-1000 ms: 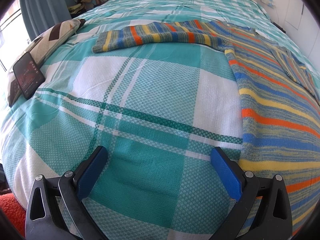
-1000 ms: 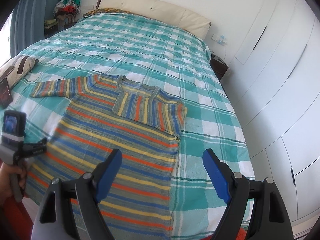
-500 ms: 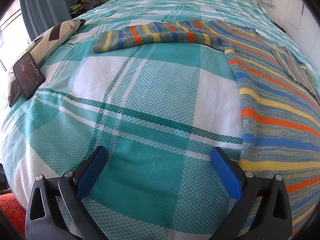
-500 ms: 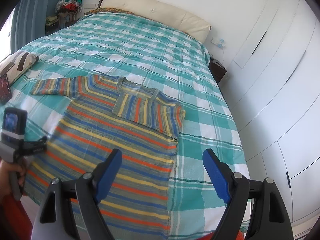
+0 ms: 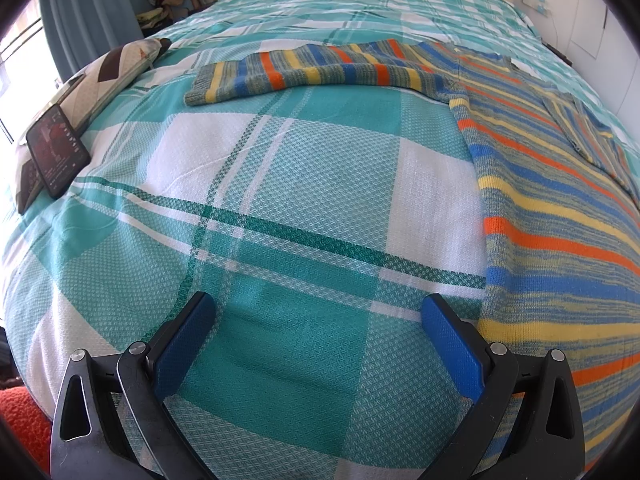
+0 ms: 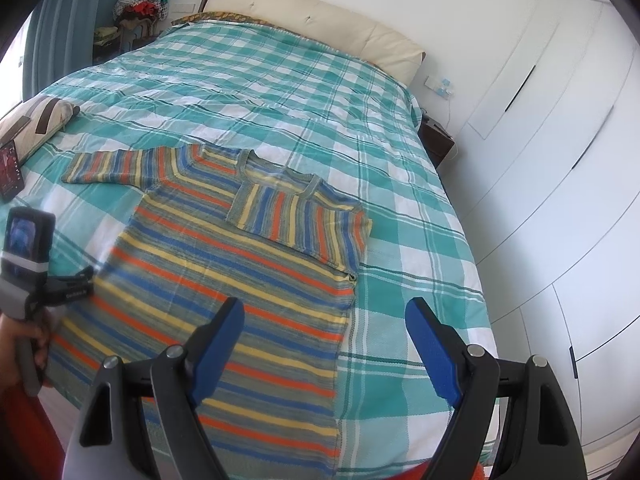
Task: Fold small clothes
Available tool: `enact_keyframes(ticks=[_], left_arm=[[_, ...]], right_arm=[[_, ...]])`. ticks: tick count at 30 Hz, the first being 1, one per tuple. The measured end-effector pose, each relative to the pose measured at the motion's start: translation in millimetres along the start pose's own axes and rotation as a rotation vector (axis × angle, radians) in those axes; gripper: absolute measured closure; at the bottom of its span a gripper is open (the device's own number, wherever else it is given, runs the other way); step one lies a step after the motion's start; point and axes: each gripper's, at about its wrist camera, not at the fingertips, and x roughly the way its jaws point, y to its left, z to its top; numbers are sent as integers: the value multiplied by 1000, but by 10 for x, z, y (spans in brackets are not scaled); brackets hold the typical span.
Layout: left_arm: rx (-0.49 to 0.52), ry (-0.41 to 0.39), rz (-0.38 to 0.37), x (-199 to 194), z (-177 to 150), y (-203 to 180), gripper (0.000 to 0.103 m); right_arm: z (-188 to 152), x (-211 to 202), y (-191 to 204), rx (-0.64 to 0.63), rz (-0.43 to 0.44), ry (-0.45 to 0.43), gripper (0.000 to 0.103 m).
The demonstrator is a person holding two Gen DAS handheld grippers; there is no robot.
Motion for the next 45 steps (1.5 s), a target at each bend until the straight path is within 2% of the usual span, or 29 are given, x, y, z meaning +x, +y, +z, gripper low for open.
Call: enact_keyframes(ticks=[16,18,24,29,34,45], left_arm=[[4,15,9,-25,15,-5,1],[11,29,21,-144,52,-9,2],[-15,-85,-26,-926,139,-46,1],[-1,-139,-24,-1338,220,-129,1],[1,-166,0,-1487,251,-156,1],[6,-174,13,-1579,205,-206,1]], right_arm=[[-11,21,178,-38,44,22,21],[-3,18,191,-37,52,20,21],[-25,48,214,-40,56,27,21],[-43,26,240,-44,71,33,21],[-31,-53,244,-46,68,14,21],[-25,-90,223,-45,62,5,21]])
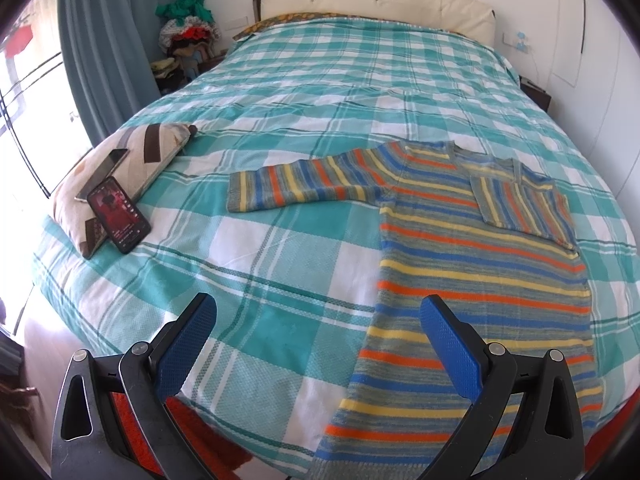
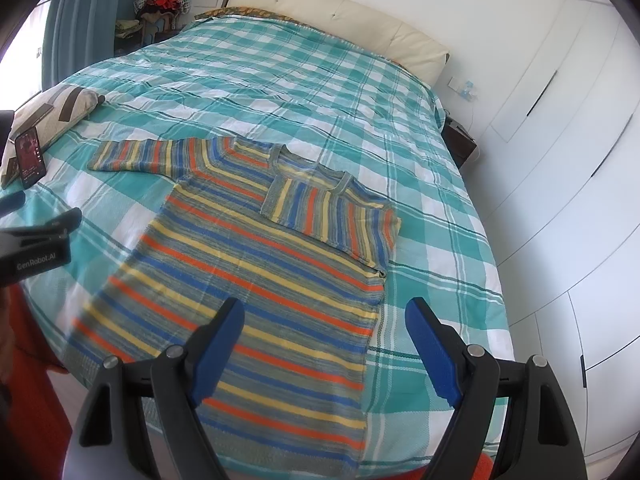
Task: Fold small clothes
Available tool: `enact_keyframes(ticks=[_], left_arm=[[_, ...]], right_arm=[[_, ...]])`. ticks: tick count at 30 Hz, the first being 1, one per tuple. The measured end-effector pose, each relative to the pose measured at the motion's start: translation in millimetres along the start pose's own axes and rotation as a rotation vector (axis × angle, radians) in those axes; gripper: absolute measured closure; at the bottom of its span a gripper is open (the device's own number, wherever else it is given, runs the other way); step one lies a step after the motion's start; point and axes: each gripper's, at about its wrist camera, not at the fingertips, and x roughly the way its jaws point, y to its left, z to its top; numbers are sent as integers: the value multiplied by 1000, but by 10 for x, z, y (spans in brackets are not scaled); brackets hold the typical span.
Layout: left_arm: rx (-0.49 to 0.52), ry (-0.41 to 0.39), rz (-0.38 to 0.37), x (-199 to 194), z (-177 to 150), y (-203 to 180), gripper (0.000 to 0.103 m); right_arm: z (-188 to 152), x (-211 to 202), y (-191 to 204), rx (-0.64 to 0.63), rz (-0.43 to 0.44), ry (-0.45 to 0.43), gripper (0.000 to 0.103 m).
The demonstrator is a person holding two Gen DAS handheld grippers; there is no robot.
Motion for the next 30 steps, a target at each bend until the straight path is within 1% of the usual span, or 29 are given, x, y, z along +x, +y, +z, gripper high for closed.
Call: enact_keyframes(ticks=[10,18,27,30], left_arm=[[14,10,-9,-13,-21,-58,1],[19,56,-12,87,-108,-83,1],[38,79,-11,156,-145,-152,1],[41,104,-23,232,-169,-157,1]], right_arm=[[10,8,-39,5,-13,6,21],[3,0,-51,16,-24,7,21],[-31,73,-123,40,-26,21,21],[-41,122,-127,46,-25,30,21]])
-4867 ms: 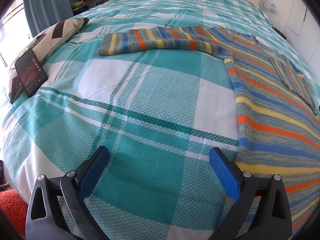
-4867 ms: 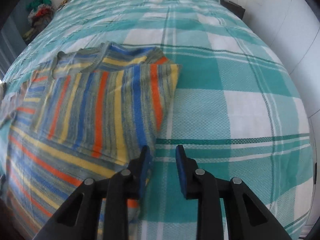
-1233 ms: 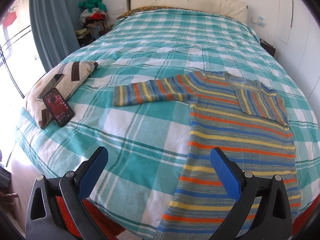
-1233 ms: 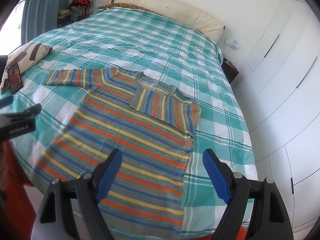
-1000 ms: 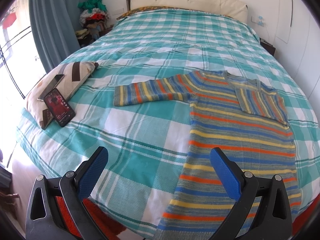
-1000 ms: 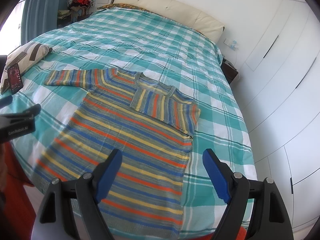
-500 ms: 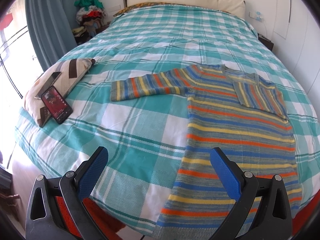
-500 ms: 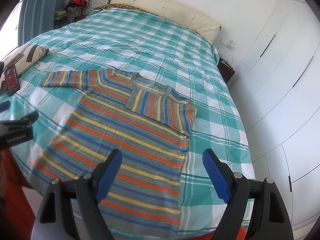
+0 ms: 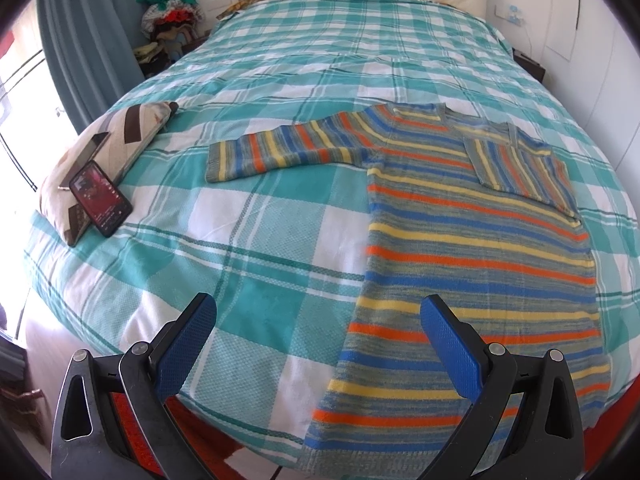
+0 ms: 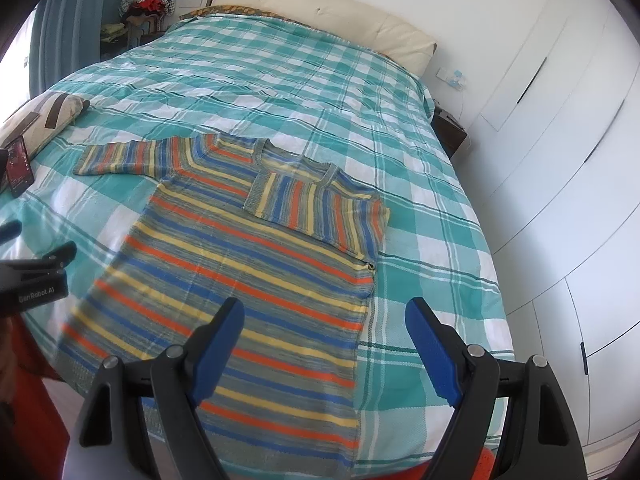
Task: Fold small clothes
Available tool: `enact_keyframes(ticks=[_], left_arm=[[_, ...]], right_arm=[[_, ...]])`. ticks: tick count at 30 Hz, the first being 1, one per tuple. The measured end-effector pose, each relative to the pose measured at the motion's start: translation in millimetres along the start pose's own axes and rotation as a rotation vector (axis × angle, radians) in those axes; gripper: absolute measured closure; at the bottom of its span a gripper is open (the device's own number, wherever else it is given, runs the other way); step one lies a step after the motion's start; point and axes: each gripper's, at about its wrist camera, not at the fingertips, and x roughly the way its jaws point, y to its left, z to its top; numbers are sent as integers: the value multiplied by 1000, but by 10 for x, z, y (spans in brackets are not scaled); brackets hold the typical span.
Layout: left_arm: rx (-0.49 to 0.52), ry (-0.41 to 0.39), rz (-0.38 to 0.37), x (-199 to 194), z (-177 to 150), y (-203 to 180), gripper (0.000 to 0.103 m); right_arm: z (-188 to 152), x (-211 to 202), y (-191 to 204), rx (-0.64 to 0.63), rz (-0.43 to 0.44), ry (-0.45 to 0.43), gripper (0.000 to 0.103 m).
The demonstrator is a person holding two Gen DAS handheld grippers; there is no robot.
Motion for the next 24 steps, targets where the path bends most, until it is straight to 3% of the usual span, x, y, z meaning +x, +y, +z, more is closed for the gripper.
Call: enact_keyframes(ticks=[4,8,12,14,17,19,20,21,22,24], left_arm=[[-23,85,-110,240,98,177,1],[-265,83,-215,536,602,952,1],[-488,120,-274,1152,1123,1690,1],[-528,145,-242,1537,1258,1900,2],[-582,206,-103,2046,1291,2080,10],[-636,243,-136,2231,1256,2063,35],[-636,236,-160,2251,1269,2005,38],[-609,214,-172,2232,1313,1926,54],[-562,197,-176,2210,1380,1814,93],[-486,188,-146,2130,1537,1607,101]], right_arm=[[-36,118,17,16,50,19,21],[-127,266,68,9,93,37,21],[-250,478,84,15,118,90,21],[-312,570,87,15,116,112,21],[-396,676,103,6,112,139,21],[-453,751,117,-3,105,159,21],[-479,788,113,-3,102,170,21],[-505,829,108,0,101,180,21],[-526,857,98,5,102,188,21],[-553,896,78,11,107,195,21]])
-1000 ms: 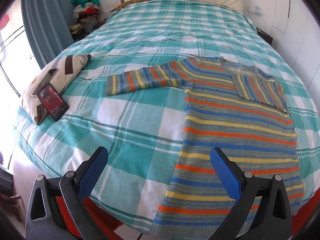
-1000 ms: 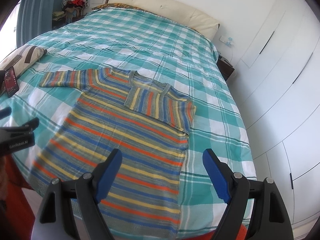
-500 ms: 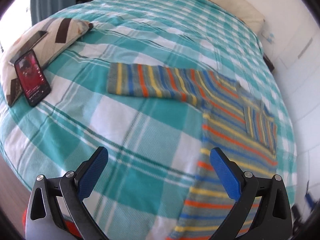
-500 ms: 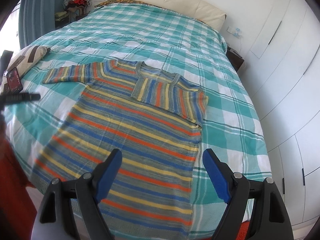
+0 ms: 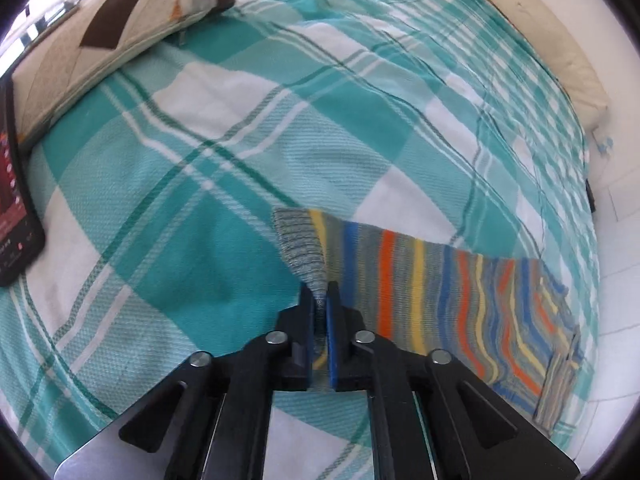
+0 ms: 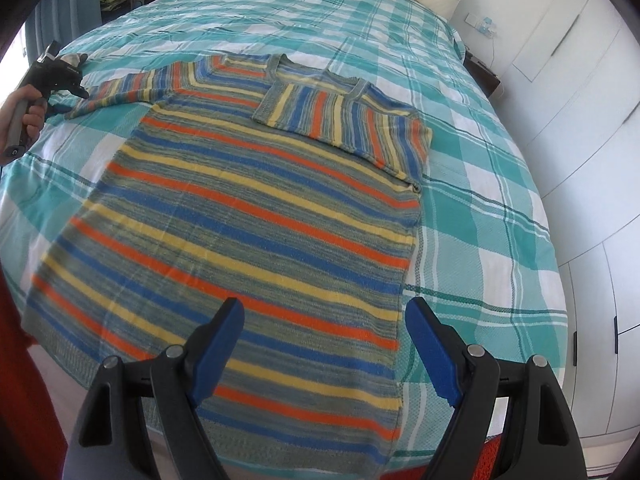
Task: Fold small clothes
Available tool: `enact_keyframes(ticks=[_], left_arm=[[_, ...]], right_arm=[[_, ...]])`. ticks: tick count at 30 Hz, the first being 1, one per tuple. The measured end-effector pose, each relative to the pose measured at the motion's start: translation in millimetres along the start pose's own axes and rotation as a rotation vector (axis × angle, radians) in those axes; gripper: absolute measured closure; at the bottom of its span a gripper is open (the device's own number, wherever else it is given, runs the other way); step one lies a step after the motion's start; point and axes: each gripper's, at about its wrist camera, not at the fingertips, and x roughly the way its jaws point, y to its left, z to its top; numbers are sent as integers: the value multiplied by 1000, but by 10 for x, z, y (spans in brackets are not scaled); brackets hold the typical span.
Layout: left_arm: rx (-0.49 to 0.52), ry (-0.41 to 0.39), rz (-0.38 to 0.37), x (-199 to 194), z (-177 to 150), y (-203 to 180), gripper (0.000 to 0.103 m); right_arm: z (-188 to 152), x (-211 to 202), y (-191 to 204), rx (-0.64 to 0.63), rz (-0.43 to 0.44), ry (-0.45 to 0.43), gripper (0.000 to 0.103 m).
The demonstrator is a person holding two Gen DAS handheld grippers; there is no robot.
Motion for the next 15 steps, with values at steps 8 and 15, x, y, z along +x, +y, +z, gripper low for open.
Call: enact_keyframes(ticks=[8,15], left_arm=[[408,-181,-253,-1115,-365,-1878,101],[663,-38,-440,-953,-1350,-3037,71]], right_arm=[[-74,16,-144,44,7,-27,21],[-184,66,-307,98,18,-17,21]])
